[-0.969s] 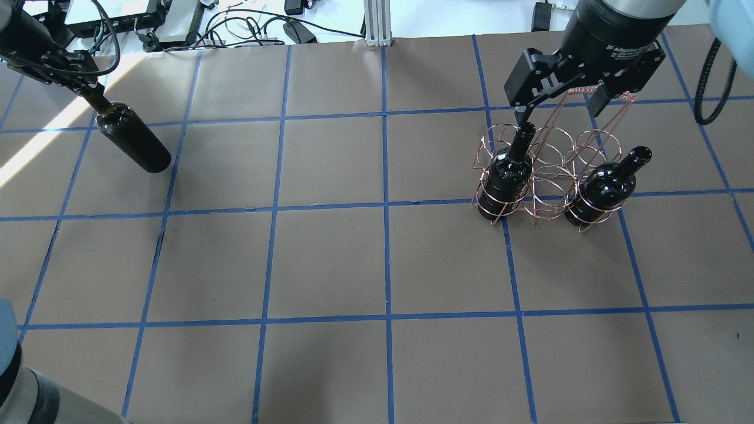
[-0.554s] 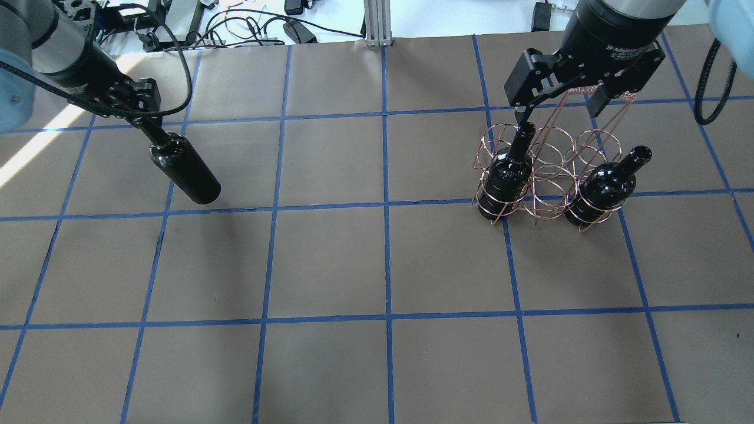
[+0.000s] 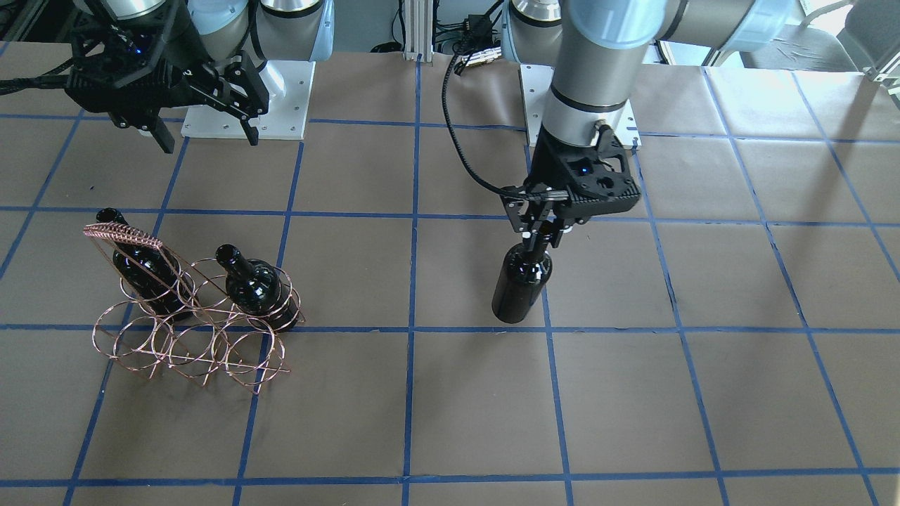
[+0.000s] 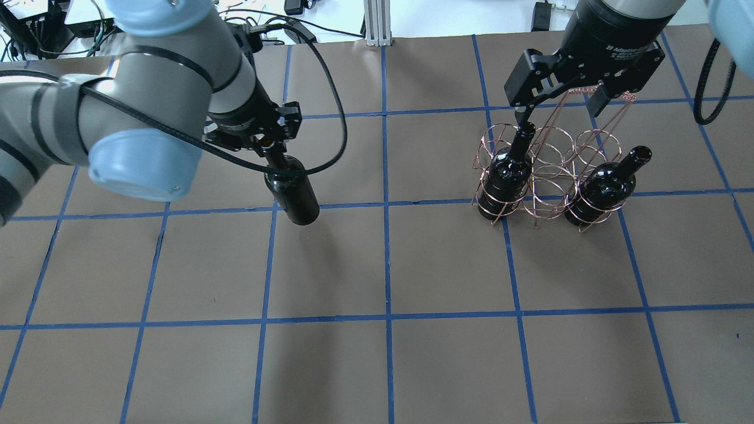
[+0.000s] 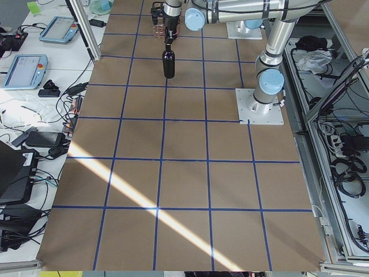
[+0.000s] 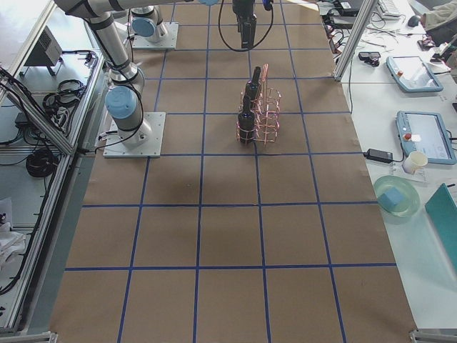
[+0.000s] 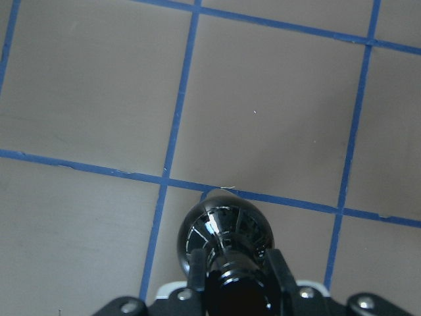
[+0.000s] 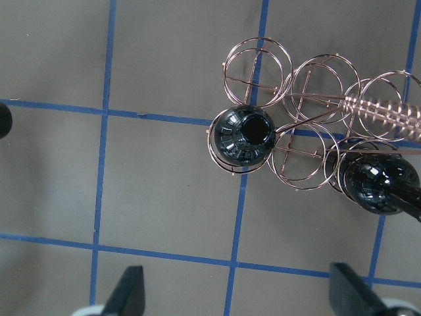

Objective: Place wine into wine basket
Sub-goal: 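Carry the bottle with the left gripper to the table center, stand it upright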

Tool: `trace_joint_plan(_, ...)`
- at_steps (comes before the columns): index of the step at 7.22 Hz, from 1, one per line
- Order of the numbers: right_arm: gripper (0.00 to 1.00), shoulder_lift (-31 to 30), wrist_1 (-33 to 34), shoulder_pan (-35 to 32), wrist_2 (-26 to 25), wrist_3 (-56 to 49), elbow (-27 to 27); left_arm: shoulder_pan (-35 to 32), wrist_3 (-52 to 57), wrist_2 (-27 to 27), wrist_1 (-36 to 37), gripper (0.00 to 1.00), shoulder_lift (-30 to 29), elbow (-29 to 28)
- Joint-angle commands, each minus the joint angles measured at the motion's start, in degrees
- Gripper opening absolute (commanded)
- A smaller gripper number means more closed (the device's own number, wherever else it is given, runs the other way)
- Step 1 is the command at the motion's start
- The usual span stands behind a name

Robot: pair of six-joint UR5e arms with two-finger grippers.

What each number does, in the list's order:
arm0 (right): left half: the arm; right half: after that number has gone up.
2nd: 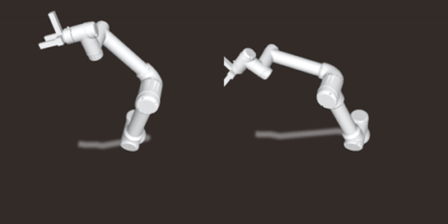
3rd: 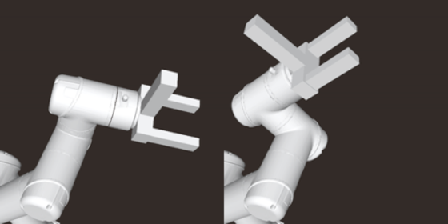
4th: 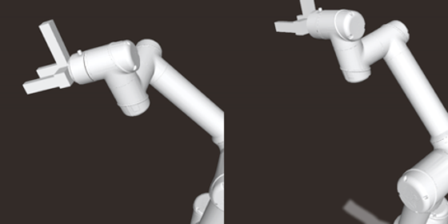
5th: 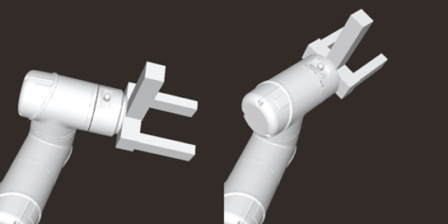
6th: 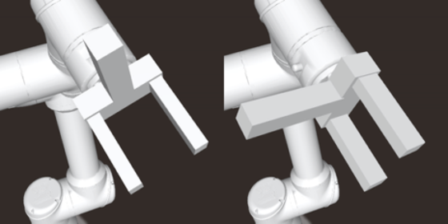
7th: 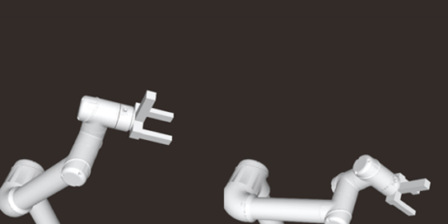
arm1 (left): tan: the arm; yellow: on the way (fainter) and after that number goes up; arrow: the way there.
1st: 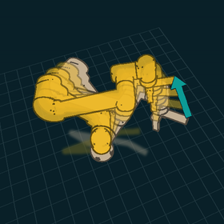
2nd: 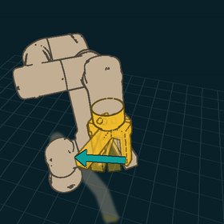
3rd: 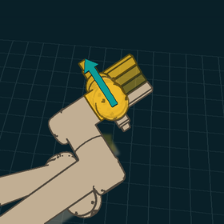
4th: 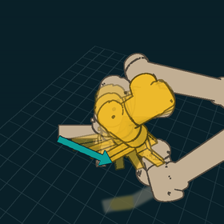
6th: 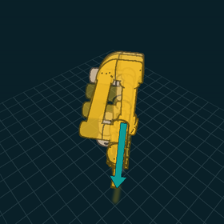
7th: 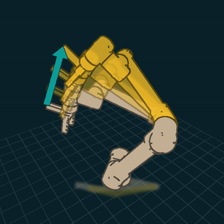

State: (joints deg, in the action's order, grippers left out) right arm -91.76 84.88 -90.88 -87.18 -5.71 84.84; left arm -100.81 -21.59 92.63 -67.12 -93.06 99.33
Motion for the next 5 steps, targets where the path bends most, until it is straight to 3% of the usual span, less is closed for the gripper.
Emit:
trace_joint_plan(1,1.0,0.0,0.0,0.0,0.0,0.0,0.1,-3.2,-3.4,1.9,0.6,0.0,0.4,2.3)
trace_joint_plan(5,1.0,0.0,0.1,0.0,0.0,0.0,0.0,-3.2,-3.7,1.8,3.2,0.0,0.9,4.8)
